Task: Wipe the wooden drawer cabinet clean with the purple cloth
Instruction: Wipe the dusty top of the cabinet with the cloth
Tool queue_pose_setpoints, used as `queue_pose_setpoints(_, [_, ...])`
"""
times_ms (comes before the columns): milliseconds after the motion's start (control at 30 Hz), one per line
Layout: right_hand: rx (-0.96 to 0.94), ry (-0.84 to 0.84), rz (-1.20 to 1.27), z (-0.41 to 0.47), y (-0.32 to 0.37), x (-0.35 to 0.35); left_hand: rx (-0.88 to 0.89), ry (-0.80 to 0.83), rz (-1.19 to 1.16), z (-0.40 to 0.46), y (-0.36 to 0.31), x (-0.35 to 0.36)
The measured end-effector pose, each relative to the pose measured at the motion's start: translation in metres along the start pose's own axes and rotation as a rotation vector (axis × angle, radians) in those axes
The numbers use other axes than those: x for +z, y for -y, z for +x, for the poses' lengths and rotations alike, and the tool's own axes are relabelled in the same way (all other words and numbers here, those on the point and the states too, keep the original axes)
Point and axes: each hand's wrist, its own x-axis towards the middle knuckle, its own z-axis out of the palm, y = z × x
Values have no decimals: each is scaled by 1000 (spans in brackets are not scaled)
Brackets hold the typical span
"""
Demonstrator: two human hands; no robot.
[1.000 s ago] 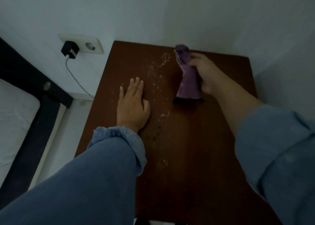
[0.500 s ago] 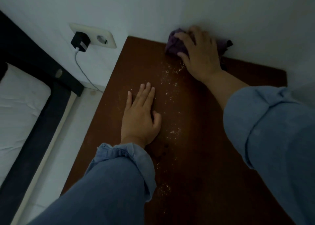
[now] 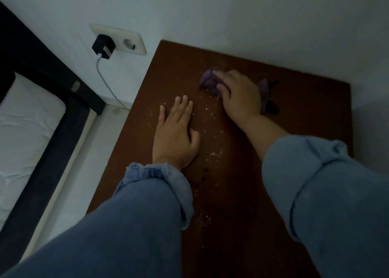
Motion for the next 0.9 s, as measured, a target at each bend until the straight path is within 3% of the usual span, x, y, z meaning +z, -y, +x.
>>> queue_pose_setpoints(267, [63, 1, 16, -106, 45, -7, 25, 0, -28, 0, 1, -2])
queue_pose_setpoints(500, [127, 37, 25, -120, 52, -9, 60, 31, -33, -9, -2, -8])
queue_pose_setpoints(633, [179, 59, 20, -116, 55, -11, 90, 12, -66, -59, -4, -24])
queue_pose_setpoints(900, [221, 125, 11, -111, 59, -17, 129, 129, 19, -162, 13, -41])
